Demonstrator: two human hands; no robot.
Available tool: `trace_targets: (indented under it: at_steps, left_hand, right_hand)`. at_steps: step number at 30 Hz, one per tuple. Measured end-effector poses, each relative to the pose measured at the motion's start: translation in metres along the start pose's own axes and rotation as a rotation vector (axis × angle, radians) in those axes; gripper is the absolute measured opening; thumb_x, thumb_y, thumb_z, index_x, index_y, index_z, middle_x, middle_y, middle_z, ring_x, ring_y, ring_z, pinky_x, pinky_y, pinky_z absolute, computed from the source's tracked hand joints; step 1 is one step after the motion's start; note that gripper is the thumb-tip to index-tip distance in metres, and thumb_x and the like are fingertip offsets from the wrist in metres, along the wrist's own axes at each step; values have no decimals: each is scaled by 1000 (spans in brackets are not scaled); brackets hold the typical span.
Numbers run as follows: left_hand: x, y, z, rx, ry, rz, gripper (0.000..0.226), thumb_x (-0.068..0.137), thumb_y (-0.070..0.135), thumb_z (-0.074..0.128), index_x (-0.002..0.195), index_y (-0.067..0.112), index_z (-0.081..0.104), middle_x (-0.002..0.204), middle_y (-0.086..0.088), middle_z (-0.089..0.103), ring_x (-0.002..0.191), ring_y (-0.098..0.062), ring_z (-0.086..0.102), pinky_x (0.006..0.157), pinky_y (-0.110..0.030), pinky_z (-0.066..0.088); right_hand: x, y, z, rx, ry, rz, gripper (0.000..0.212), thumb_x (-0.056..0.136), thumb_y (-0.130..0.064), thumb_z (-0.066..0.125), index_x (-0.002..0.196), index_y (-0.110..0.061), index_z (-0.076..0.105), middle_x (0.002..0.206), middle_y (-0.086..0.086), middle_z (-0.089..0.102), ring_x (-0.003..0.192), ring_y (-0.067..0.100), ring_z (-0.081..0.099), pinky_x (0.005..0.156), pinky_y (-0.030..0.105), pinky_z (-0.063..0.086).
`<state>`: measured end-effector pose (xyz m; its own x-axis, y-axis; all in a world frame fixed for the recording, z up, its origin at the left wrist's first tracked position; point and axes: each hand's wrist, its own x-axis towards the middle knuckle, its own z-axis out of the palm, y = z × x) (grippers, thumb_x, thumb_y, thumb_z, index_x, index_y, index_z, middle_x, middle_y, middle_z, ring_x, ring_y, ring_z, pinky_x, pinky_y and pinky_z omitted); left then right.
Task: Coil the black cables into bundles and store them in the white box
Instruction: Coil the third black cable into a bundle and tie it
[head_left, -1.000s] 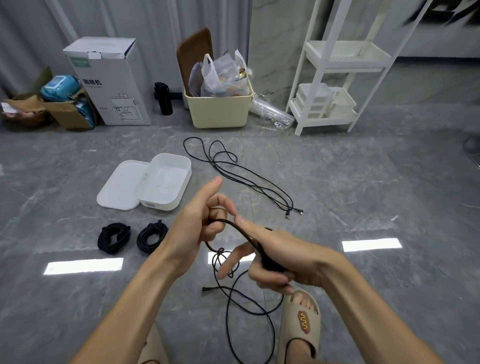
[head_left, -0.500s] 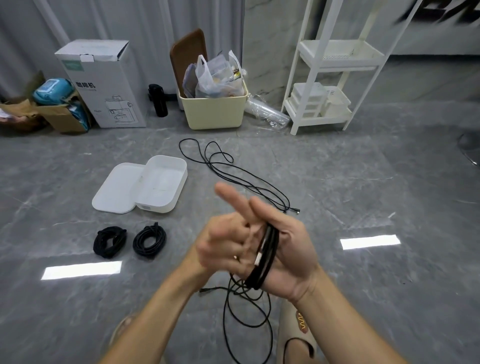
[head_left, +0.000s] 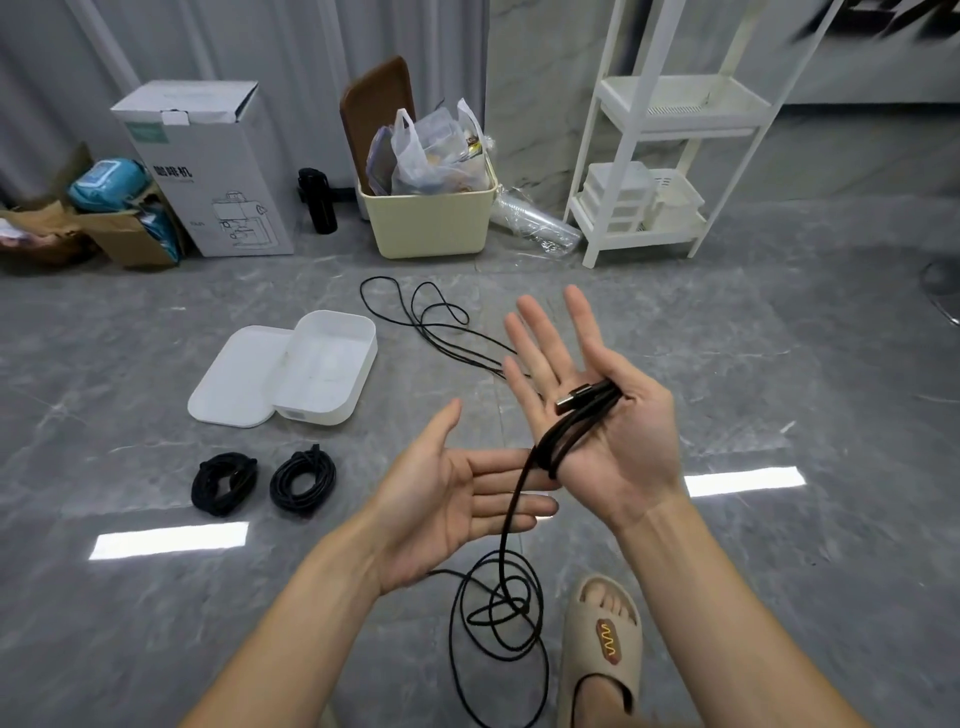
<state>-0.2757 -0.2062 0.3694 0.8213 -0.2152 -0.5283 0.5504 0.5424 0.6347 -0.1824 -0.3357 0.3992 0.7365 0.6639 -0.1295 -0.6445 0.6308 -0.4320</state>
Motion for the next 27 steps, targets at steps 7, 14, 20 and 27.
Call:
trace_targets:
  at_steps: [7, 14, 20, 27]
  left_hand:
    - [-7, 4, 2, -46, -5, -43, 92, 97, 68, 15, 117, -4, 69, 120, -24, 68, 109, -33, 69, 86, -35, 59]
    - [-12, 6, 4, -30, -10, -61, 91, 96, 69, 17, 110, -3, 72, 118, -25, 69, 107, -35, 70, 79, -34, 60]
    - [-10, 2, 1, 70, -9, -60, 83, 98, 66, 24, 112, 2, 74, 105, -16, 73, 79, -22, 69, 75, -31, 57]
    - [-9, 5, 3, 267, 14, -41, 77, 96, 68, 23, 122, 12, 69, 72, 3, 56, 57, -9, 32, 56, -21, 31]
  right_hand:
    - [1, -6, 1, -121, 51, -79, 43, 104, -18, 33, 145, -26, 46, 137, 8, 62, 129, 20, 58, 115, 40, 35]
    - [3, -5, 2, -361, 155, -198, 40, 105, -18, 33, 141, -31, 45, 138, 2, 62, 133, 13, 52, 114, 33, 33]
    - [7, -8, -4, -394, 383, -292, 52, 99, -15, 46, 148, -32, 39, 148, -4, 52, 141, 7, 39, 103, 27, 29]
    - [9, -5, -22, -827, 565, -339, 56, 98, -3, 33, 139, -36, 51, 136, -16, 57, 123, -8, 46, 102, 19, 28]
